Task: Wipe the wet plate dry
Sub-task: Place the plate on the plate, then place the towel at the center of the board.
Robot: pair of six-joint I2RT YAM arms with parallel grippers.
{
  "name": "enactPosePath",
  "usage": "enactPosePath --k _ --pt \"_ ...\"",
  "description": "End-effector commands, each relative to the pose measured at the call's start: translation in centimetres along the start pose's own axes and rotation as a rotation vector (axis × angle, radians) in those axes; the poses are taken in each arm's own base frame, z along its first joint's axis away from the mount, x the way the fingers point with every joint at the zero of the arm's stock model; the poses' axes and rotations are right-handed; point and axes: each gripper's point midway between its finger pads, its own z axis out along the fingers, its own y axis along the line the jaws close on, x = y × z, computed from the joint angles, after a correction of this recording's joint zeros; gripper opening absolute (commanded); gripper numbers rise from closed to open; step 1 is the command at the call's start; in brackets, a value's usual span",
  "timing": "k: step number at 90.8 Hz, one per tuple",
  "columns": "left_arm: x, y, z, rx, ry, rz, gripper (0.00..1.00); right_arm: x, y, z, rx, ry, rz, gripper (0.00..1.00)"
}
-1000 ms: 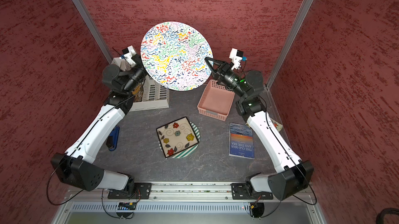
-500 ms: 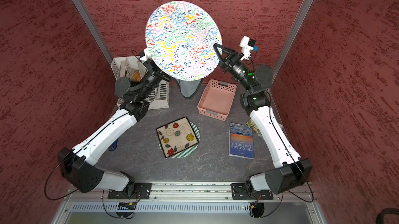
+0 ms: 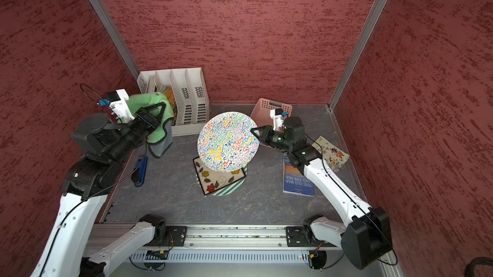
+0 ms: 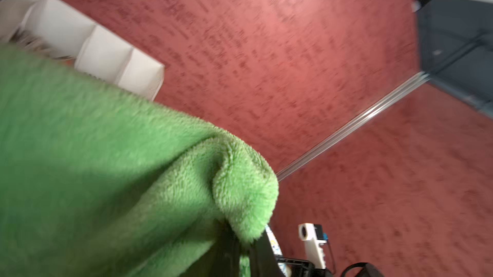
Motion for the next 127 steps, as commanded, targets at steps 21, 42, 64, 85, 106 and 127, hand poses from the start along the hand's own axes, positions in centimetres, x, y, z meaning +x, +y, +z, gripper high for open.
enactPosePath --k 21,42,64,85,106,127 --pt "5.4 7.7 0.7 -0.255 0.17 0.092 0.0 4.4 -3.3 7.9 0.002 0.168 -0.097 0.0" --pt "6.7 8.8 0.2 -0.271 0.199 0.077 0.0 7.2 -8.8 10.4 0.093 0.223 -0.079 0.0" --pt "7.6 8.2 0.9 -0.216 0.262 0.068 0.0 9.6 -14.9 11.3 0.213 0.245 -0.084 0.09" --pt "6.9 4.6 3.8 -0.053 0.296 0.063 0.0 8.9 -16.5 11.5 0.294 0.218 -0.136 0.37" --pt "7.2 1.0 9.1 0.046 0.323 0.098 0.0 4.8 -13.2 8.5 0.341 0.116 -0.251 0.79" --pt "7.2 -1.0 19.5 -0.012 0.258 0.2 0.01 0.2 -9.9 3.2 0.366 -0.053 -0.282 0.98"
